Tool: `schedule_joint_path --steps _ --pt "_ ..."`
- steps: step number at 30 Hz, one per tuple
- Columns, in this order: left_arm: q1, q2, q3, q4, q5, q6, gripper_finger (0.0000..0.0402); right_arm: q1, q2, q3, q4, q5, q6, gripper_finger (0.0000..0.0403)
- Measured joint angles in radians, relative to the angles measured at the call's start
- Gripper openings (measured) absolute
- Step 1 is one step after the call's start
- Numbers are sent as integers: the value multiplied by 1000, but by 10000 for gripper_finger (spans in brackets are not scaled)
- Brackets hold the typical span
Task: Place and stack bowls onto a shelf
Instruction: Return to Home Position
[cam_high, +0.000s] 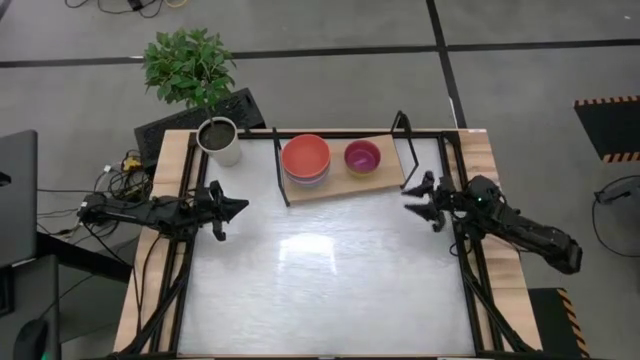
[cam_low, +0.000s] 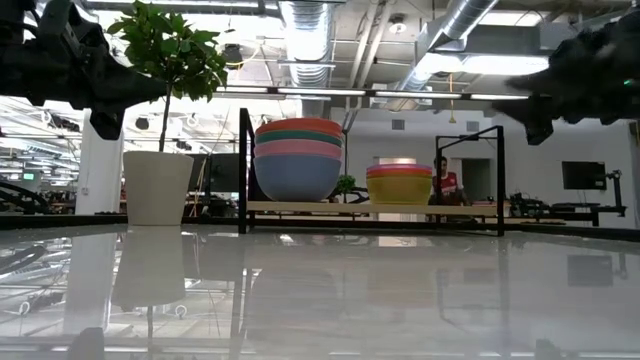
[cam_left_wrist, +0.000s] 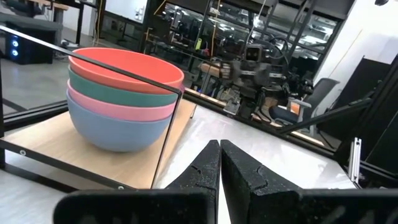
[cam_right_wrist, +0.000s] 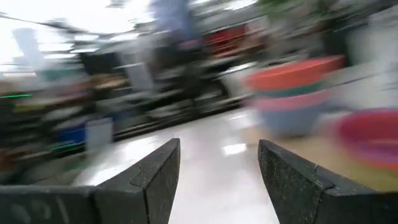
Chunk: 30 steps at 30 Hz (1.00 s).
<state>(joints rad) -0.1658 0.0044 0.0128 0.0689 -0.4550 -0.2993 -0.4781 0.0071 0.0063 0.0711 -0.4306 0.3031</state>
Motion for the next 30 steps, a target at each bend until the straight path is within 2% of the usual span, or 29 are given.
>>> schedule_joint_path --steps 4,6,13,30 --pt "0 0 0 0 1 0 0 44 0 0 -50 409 -43 242" --pt "0 0 0 0 1 0 0 51 9 0 -45 480 -37 242" --pt "0 0 0 0 3 0 0 51 36 -1 -56 440 -40 242" --pt "0 0 0 -1 3 0 0 51 39 -1 -56 433 -42 242"
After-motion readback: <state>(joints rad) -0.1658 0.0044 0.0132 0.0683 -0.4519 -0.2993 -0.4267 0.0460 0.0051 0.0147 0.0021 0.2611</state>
